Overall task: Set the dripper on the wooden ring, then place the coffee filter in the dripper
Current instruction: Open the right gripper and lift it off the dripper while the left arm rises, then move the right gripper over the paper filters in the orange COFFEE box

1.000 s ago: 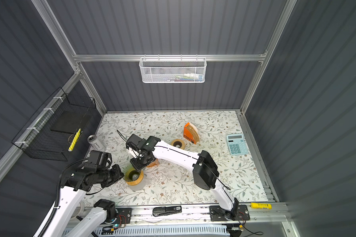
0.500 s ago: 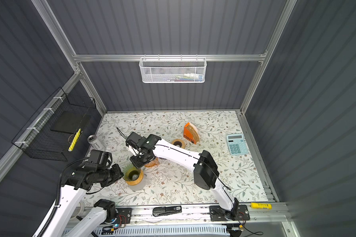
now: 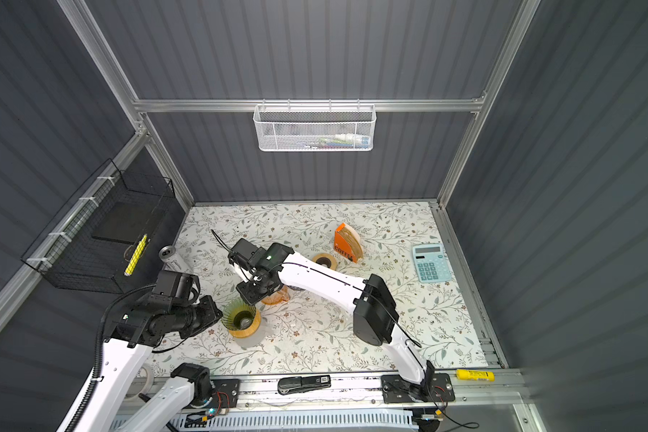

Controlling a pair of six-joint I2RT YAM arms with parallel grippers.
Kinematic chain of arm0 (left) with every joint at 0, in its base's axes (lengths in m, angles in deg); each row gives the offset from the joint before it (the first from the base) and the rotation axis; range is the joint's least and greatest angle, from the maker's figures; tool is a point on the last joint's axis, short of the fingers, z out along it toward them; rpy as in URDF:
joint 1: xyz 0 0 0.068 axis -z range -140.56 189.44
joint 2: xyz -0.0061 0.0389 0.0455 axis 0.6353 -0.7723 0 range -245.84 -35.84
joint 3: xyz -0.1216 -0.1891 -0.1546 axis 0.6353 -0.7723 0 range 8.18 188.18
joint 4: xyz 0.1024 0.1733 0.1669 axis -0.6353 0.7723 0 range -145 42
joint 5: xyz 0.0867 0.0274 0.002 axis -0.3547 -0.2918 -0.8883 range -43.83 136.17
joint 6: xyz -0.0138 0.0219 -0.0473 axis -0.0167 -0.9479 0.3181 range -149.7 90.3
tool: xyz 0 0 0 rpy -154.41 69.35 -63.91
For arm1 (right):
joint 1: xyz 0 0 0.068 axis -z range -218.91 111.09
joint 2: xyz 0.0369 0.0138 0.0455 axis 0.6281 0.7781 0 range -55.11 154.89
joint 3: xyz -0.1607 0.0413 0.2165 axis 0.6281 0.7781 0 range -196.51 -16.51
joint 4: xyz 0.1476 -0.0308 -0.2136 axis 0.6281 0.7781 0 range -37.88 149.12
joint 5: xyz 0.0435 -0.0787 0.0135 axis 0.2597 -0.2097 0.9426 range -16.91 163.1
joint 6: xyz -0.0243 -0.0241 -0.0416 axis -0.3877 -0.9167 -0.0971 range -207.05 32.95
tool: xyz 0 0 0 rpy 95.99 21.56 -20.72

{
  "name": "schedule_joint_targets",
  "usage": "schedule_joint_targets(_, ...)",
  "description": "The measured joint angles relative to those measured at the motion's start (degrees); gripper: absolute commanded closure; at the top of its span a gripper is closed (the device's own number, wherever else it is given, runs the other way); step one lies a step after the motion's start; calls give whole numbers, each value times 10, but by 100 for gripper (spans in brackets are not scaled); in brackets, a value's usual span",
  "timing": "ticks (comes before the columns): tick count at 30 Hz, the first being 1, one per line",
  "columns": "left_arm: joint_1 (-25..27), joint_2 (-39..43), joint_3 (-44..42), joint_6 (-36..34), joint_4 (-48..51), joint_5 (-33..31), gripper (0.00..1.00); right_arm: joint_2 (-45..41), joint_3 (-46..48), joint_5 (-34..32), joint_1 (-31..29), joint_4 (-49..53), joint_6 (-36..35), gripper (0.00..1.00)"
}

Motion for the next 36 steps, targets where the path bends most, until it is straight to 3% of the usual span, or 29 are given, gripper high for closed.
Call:
schedule_joint_targets(13, 0, -50, 113, -32, 16, -7, 81, -69, 13, -62, 8, -16, 11, 63)
schedule_joint_targets(21, 0, -137, 184, -68, -16, -2, 82, -186, 117, -69, 58, -74, 28, 63)
schedule_joint_targets(36, 0, -218, 217, -56, -148, 67, 82, -415, 414, -61, 296, -163, 20, 67)
